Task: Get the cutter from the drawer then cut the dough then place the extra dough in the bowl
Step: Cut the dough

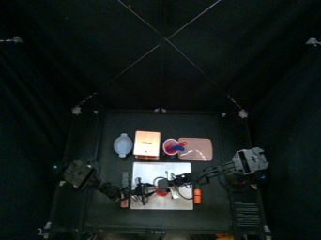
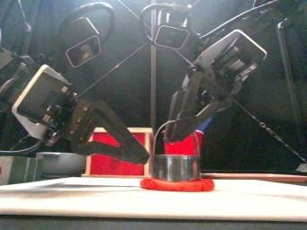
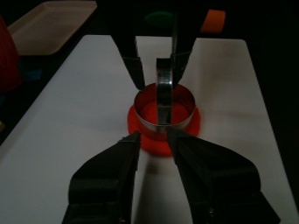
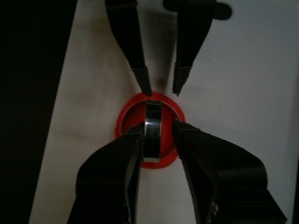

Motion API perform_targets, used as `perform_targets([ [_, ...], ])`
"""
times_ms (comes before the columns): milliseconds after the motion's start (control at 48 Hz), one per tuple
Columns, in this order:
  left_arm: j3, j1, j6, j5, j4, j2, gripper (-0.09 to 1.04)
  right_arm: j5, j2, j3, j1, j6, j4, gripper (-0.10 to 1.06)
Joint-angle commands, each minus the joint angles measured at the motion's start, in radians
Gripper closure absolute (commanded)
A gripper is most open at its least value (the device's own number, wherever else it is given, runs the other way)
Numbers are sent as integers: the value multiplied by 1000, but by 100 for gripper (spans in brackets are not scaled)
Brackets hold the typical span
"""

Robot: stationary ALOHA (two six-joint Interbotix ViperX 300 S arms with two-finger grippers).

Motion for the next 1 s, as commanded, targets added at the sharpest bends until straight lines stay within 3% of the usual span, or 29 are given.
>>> perform_targets([
  [21,-11,5,2,-9,-2,-12,31,37,-28,-37,0,2,-3,25],
  [333,-17,6,9,-8,-2,-11,37,71,-6,-60,6,2,-32,25],
  [479,-12,6,80,5,0,-40,37,72,2,-63,8,2,-43,25],
  [729,-32,17,224,107,-12,-74,37,72,2,-66,9,2,-44,25],
  [1000,-58,74,239,247,-18,-97,37,72,3,-66,11,2,-44,25],
])
